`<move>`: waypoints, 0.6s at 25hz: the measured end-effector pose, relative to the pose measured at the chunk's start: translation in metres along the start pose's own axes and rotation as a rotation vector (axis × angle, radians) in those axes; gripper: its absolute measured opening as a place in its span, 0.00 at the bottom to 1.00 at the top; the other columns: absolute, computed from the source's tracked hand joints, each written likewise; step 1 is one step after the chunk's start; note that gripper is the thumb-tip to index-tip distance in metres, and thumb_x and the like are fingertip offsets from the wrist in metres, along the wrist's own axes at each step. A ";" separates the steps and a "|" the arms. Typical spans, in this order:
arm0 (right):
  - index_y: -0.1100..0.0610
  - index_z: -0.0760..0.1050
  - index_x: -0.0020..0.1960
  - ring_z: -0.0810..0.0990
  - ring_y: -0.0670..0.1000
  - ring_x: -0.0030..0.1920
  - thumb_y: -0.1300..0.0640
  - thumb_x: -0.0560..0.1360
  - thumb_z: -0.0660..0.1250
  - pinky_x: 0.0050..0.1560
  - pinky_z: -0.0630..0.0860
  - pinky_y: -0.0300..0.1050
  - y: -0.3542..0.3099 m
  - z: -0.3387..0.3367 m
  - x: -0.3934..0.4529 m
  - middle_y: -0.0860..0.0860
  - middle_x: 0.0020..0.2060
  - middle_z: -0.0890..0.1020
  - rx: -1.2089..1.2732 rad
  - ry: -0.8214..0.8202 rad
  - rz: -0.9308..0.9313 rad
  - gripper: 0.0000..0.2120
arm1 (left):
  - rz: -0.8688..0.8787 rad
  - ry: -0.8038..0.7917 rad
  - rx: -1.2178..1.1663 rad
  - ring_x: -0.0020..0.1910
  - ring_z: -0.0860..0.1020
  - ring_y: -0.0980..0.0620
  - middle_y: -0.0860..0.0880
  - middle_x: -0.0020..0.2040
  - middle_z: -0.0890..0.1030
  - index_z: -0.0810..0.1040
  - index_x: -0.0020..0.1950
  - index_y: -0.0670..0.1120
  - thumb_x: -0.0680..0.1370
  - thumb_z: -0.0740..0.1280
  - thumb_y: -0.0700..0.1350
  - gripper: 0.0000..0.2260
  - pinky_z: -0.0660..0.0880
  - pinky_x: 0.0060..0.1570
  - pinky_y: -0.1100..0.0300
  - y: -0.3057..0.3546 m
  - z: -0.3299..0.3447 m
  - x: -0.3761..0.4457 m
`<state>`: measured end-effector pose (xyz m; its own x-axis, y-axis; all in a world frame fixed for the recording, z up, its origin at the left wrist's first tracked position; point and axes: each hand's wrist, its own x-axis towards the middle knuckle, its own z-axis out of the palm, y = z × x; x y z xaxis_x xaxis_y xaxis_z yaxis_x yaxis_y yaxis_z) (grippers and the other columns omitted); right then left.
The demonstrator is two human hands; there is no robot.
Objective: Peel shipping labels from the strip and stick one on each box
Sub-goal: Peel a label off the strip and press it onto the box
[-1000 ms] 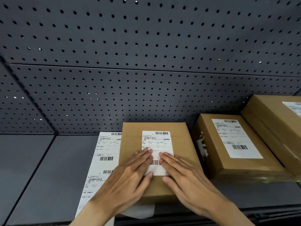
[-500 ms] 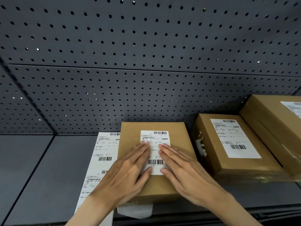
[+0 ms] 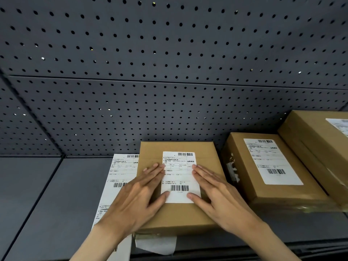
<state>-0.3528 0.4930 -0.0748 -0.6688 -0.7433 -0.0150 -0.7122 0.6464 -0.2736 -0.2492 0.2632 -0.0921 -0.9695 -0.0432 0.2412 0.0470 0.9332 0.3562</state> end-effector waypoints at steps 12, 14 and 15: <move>0.49 0.75 0.69 0.78 0.38 0.53 0.55 0.71 0.78 0.52 0.74 0.36 -0.004 0.028 -0.057 0.38 0.53 0.80 1.063 0.382 0.804 0.28 | -0.727 0.182 -0.915 0.69 0.72 0.60 0.62 0.68 0.75 0.72 0.72 0.59 0.65 0.72 0.69 0.37 0.70 0.65 0.57 -0.010 0.020 -0.060; 0.54 0.75 0.69 0.77 0.40 0.50 0.53 0.72 0.77 0.49 0.72 0.39 -0.008 0.029 -0.056 0.41 0.50 0.81 1.179 0.342 0.888 0.27 | -0.740 0.147 -1.013 0.64 0.74 0.66 0.62 0.66 0.78 0.72 0.72 0.59 0.65 0.71 0.69 0.37 0.70 0.65 0.61 -0.005 0.022 -0.064; 0.55 0.75 0.68 0.77 0.42 0.50 0.51 0.72 0.77 0.53 0.72 0.42 -0.010 0.030 -0.055 0.43 0.50 0.81 1.224 0.323 0.918 0.27 | -0.733 0.137 -1.051 0.61 0.75 0.70 0.64 0.64 0.79 0.73 0.71 0.60 0.67 0.70 0.68 0.33 0.70 0.62 0.64 0.000 0.022 -0.063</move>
<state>-0.3029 0.5220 -0.0997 -0.8911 -0.0169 -0.4535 0.4421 0.1936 -0.8759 -0.1934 0.2737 -0.1269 -0.8196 -0.5183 -0.2441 -0.2568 -0.0484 0.9652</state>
